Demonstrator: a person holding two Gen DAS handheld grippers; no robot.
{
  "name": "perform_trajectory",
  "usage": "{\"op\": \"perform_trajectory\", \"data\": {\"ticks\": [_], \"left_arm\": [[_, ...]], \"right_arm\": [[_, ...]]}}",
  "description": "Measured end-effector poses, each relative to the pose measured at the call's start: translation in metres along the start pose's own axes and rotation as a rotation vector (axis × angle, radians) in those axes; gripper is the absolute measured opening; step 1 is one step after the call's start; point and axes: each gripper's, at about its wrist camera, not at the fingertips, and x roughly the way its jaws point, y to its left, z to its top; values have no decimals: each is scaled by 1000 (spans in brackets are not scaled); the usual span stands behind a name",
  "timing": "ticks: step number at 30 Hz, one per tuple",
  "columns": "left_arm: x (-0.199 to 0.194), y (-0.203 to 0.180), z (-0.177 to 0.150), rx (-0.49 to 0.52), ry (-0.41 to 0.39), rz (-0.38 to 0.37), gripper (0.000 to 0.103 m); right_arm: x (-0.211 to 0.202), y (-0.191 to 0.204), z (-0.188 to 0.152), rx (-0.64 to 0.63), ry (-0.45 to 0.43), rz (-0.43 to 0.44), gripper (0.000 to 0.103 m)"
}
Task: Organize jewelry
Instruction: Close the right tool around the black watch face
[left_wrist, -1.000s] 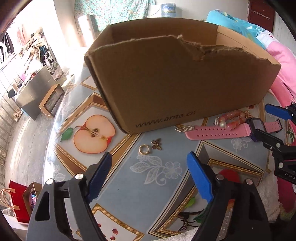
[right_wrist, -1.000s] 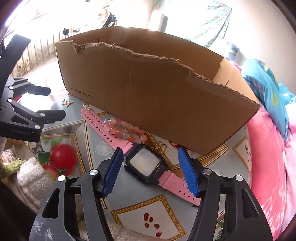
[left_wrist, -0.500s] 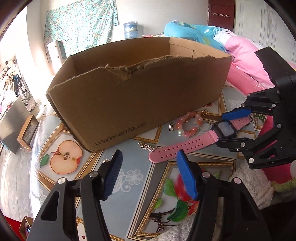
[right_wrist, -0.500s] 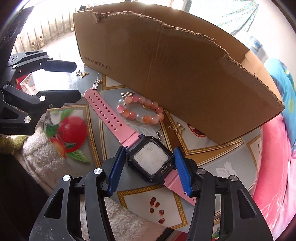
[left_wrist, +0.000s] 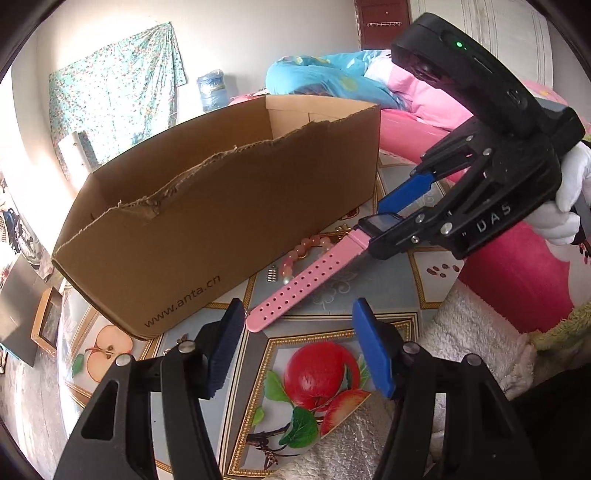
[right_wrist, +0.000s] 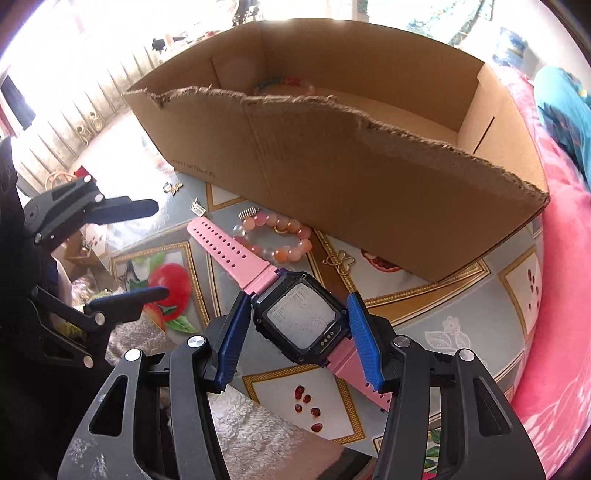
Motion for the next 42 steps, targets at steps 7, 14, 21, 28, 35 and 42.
{"op": "perform_trajectory", "data": {"ticks": [7,14,21,28,35,42], "left_arm": [[1,-5,9,16,-5,25,59],[2,-7,11,6,0,35,59],[23,-1,18,-67,41,50,59],[40,-2,22,-69,82,49,59],[31,-7,17,-16,72,11,59],[39,-31,10,130,108,-15,59]], "right_arm": [[4,-23,2,96,-6,80,50],[-7,6,-12,5,-54,-52,50],[4,26,-37,-37,-49,-138,51],[0,31,-46,-40,-54,-146,51],[-3,5,-38,42,-6,16,51],[-4,-29,-26,94,82,213,51]]}}
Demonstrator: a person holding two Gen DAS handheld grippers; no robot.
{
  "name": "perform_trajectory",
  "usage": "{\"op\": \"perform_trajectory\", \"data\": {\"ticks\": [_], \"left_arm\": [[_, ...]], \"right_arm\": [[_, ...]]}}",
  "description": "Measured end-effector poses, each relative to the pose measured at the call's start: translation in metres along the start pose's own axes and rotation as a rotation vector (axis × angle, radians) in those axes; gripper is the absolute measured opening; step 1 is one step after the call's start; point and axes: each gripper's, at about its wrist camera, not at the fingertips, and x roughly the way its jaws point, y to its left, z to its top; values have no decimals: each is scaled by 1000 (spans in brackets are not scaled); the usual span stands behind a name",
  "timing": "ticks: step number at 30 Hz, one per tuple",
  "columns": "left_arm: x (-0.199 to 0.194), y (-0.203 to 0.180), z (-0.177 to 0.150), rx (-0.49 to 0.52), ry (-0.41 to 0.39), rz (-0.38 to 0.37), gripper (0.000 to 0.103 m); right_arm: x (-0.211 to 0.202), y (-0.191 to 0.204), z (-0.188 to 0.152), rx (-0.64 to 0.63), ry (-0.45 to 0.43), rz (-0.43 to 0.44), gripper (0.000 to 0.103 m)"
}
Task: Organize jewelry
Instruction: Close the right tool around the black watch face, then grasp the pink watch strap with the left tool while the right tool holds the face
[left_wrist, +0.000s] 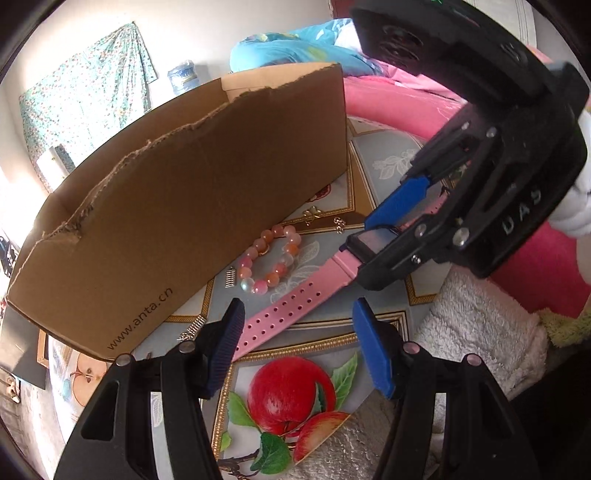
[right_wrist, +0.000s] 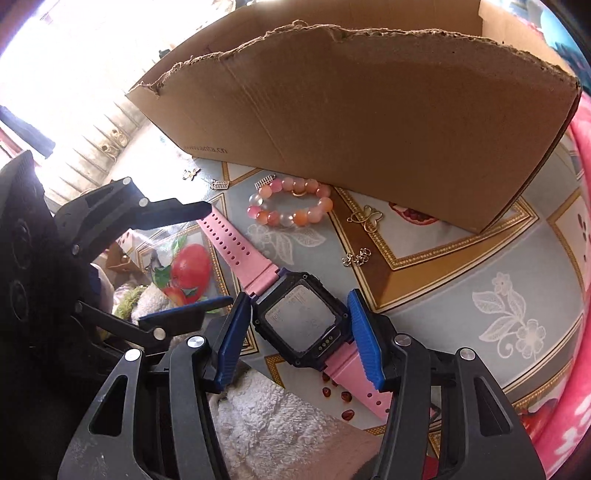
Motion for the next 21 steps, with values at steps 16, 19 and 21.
{"op": "perform_trajectory", "data": {"ticks": [16,19,21], "left_arm": [[18,41,9,-216,70,-129,15],[22,59,8,-319,94,-208,13],[25,65,8,-344,105,-234,12]], "right_arm": [[-18,-9,11,-3,66,20,51],[-27,-4,0,-32,53,-54,52],[-31,-2,-8,-44,39,-102,52]]}}
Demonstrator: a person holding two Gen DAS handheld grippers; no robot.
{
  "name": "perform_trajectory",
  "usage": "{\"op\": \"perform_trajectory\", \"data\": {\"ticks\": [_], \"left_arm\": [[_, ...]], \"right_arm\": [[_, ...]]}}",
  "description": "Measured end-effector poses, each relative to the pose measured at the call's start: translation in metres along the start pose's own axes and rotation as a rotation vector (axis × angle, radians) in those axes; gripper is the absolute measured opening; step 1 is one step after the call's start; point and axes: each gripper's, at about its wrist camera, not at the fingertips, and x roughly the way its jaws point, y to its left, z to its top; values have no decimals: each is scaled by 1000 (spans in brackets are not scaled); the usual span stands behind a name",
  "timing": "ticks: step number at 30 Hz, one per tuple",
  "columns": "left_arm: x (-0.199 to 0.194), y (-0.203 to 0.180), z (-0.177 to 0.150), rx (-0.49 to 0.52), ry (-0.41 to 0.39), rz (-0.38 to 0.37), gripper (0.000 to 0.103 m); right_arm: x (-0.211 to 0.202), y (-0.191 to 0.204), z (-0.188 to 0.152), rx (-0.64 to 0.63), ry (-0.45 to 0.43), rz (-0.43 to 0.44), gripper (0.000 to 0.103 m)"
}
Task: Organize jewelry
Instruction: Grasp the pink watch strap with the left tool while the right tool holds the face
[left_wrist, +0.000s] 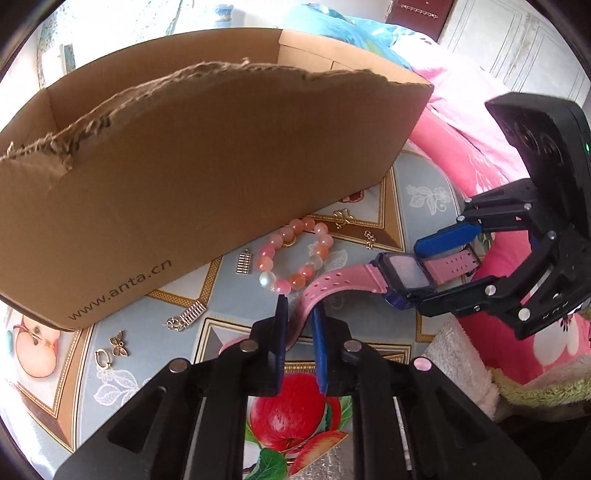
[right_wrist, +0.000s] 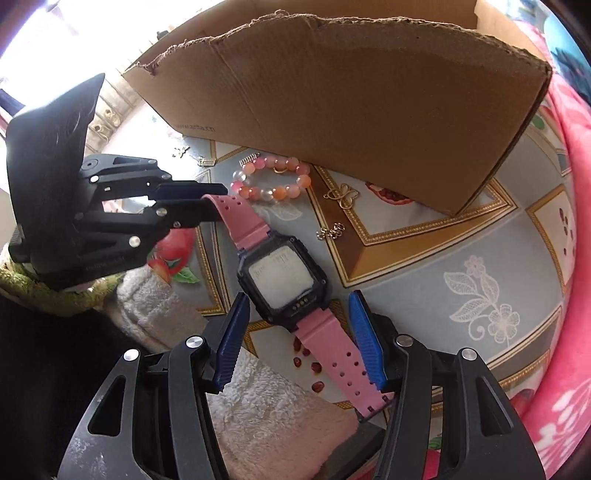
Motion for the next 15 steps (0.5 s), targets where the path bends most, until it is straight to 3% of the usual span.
{"op": "perform_trajectory", "data": {"ticks": [5,8,15], "left_arm": [[2,9,2,-54,19,-58,12],[2,12,2,-89,17,-84,12],[3,7,0,-65,-13,-80,12]], "right_arm": [[-10,5,-23,7,-47,-94,49],[-10,7,-36,-9,-73,-193,41],[-16,32,-59,6,-143,-329,27]]}}
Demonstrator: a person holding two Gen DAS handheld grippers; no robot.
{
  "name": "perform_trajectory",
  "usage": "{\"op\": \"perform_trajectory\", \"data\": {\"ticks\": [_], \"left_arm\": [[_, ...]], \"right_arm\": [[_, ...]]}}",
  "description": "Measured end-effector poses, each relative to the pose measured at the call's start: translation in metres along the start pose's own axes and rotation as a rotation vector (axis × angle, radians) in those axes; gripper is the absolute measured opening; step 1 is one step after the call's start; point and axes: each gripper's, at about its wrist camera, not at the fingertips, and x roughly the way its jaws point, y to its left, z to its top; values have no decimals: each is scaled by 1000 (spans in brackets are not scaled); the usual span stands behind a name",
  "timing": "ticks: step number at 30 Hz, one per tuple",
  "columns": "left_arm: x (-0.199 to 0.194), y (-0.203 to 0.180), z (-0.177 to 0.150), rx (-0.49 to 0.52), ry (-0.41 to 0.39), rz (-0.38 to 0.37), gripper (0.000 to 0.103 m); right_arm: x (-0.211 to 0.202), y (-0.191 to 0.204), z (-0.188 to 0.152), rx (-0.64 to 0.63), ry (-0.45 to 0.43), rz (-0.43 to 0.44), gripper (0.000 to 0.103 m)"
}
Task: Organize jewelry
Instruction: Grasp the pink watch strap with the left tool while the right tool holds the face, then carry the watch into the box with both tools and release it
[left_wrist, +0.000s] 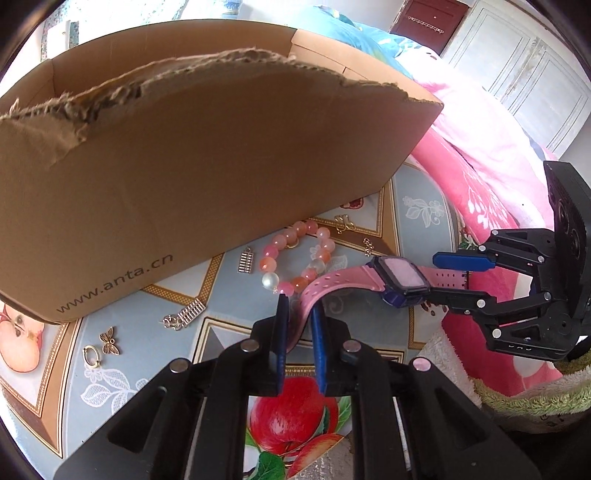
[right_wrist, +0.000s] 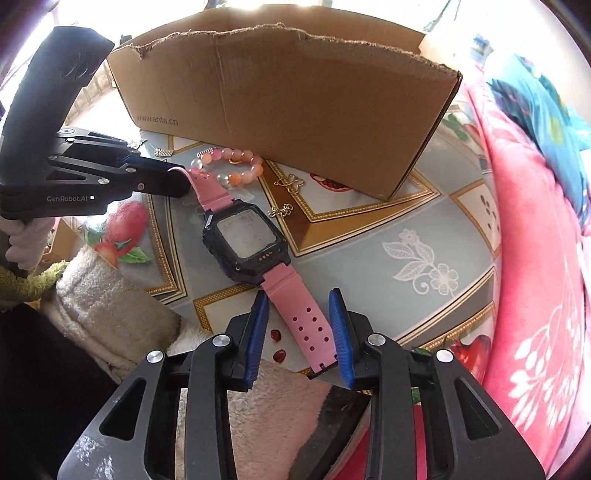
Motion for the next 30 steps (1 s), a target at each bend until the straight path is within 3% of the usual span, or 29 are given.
{"op": "perform_trajectory", "data": {"ticks": [1,3,9,12,14,18,25,30], "left_arm": [[0,0,0,-4,-5,-7,12],[1,1,0,-10,-12,-21,12],[-6,11,-3,-2,-21,-44,12],[-7,12,-2,5,-23,-43,12],[-7,9,-3,15,-34,-19,11],[-19,-5,-5,89,-97,31,3],[-81,-24,2,161,-225,20,3],[-131,-25,36,181,-324,14,3]], "right_arm": [[7,15,3,7,-9,-14,25],[1,22,3,20,-28,-49,11],[-16,25,8,83,-58,-111,10],[5,46,9,83,-79,-145,7],[1,54,10,82,-107,-160,2],[-15,64,11,49,-158,-207,1],[-70,69,23,91,-250,-215,0],[-110,62,62,69,-355,-176,0]]}}
